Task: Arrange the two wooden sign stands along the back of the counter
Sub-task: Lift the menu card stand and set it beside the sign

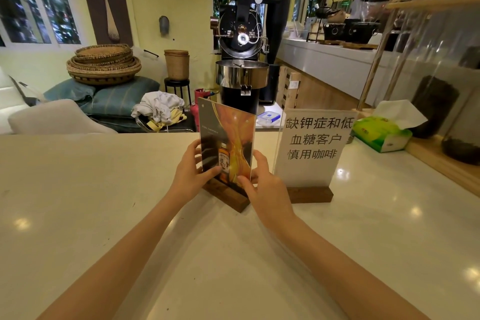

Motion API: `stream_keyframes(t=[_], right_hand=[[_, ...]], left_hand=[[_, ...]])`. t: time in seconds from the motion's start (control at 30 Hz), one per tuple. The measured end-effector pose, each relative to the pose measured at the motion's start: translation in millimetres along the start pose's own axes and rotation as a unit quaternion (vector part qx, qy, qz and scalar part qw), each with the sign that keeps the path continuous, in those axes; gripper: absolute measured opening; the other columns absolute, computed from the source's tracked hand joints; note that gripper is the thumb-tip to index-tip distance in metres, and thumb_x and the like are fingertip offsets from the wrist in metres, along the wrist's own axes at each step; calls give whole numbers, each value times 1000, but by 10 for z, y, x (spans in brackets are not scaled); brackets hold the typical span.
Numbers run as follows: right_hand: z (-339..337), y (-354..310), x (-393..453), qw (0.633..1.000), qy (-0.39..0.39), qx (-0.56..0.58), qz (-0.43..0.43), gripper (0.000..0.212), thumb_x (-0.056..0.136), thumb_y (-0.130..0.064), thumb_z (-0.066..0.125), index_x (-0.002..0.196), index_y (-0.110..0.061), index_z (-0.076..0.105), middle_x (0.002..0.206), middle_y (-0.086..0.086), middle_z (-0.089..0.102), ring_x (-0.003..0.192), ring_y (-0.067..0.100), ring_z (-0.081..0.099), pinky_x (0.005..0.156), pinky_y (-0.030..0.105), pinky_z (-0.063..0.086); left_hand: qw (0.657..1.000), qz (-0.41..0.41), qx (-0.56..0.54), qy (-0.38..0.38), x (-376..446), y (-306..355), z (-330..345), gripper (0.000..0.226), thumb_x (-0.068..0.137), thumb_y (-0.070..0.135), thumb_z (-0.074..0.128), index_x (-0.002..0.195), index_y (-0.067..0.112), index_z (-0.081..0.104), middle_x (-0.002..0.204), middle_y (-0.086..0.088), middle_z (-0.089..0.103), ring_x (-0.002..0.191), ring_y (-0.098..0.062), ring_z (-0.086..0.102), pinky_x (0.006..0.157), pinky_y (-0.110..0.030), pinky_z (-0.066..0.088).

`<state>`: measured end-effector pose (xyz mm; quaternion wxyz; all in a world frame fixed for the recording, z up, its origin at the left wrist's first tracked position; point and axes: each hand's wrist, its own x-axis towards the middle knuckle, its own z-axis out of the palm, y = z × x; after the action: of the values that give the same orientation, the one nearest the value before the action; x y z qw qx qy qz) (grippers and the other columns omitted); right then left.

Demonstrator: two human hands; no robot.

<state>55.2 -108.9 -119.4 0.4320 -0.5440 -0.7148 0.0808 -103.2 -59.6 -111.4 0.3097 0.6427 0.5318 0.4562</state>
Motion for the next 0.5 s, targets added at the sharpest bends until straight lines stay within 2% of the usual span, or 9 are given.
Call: stream_keyframes(t=[0.1,0.17,0.23,0.3,0.4,0.5], right_hand=[[-95,22,-20,995,-34,75,57,42,90,-31,53,128,-15,46,97,3,68,87,15,64,70,20,50],[-194,110,-15,980,-65,139,129,25,91,-26,52,112,-13,57,94,2,65,87,14,64,71,19,52],[-312,240,9,942,-112,213,234,21,91,-21,53,105,-8,62,91,6,66,81,16,66,70,24,56],[-459,366,19,912,-135,244,302,20,89,-17,57,104,-6,63,85,7,68,73,15,67,64,24,57],[-745,536,2,912,-75,242,323,15,82,-12,65,96,-6,65,80,7,68,67,16,66,58,23,57],[-1014,693,21,921,29,201,333,25,79,-9,68,102,-4,60,96,8,64,82,22,65,68,30,58]], left_hand=[[1000,-10,0,-16,10,-7,-9,71,76,12,69,134,17,29,135,-14,47,122,-29,48,97,-42,47],[1000,-15,0,-26,7,-28,-14,73,75,13,71,135,17,28,134,-15,47,121,-31,49,99,-46,47],[999,-14,5,-28,1,-47,-8,77,73,14,73,135,17,28,134,-15,48,121,-31,50,99,-49,47],[999,-15,13,-27,1,-46,9,79,72,16,74,135,17,27,135,-14,47,121,-31,49,98,-48,48],[999,-11,23,-26,12,-36,35,81,70,16,75,135,16,27,136,-13,47,122,-30,48,97,-45,47],[999,-7,30,-22,17,-34,45,83,68,16,77,135,16,27,137,-13,47,123,-30,48,96,-43,46]])
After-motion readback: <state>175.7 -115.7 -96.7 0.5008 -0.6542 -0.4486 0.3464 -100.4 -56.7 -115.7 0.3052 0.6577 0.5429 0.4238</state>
